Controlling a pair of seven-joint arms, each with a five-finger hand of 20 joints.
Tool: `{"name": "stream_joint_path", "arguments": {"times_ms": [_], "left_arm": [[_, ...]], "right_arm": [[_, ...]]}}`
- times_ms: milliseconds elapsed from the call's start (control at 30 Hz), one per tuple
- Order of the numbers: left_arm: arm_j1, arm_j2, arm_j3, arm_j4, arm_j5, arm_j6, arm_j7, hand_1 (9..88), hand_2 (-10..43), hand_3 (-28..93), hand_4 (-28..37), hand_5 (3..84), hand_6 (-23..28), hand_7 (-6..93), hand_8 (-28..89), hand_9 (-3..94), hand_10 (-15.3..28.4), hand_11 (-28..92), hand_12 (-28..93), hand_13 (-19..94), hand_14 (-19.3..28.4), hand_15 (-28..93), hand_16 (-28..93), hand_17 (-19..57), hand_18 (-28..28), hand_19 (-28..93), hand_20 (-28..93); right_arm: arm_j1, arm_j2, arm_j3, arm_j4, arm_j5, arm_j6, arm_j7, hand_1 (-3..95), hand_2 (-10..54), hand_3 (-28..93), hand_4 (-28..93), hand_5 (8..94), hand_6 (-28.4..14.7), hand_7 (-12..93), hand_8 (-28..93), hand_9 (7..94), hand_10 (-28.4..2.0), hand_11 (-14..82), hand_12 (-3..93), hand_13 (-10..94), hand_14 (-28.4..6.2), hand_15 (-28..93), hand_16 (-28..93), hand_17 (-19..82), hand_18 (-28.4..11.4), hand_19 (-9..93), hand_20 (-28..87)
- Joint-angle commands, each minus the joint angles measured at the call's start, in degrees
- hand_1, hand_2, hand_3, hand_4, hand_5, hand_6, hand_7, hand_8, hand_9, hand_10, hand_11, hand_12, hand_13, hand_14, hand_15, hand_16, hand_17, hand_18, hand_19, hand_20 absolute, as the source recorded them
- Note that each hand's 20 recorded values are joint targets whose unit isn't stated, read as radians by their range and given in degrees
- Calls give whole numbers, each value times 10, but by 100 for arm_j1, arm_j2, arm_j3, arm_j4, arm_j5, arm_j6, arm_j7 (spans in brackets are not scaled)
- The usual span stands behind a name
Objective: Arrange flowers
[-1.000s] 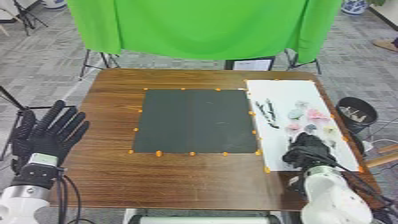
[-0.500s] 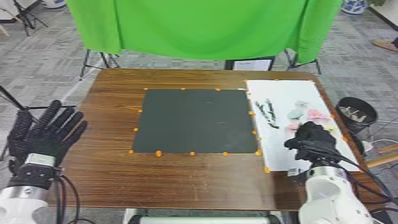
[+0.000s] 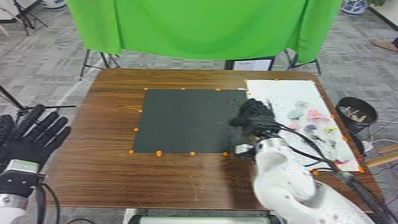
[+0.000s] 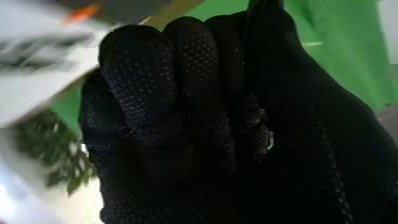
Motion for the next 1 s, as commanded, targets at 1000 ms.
{"name": "stream_joint_path", "arguments": {"times_ms": [1000], "left_arm": [[-885,238,824,272,-84,382,-305,288,144,675,-282,367,99,88,-72,312,183,182,114,223,177,321,-64,-50,116,308,25]], "right_arm": [[1258,-2608,-1493,1864,1453,-1207,933,472,-95,841,-5,728,-13,552,145,933,-74,164,544,854,-55,370,568,463,-244,806,349]]}}
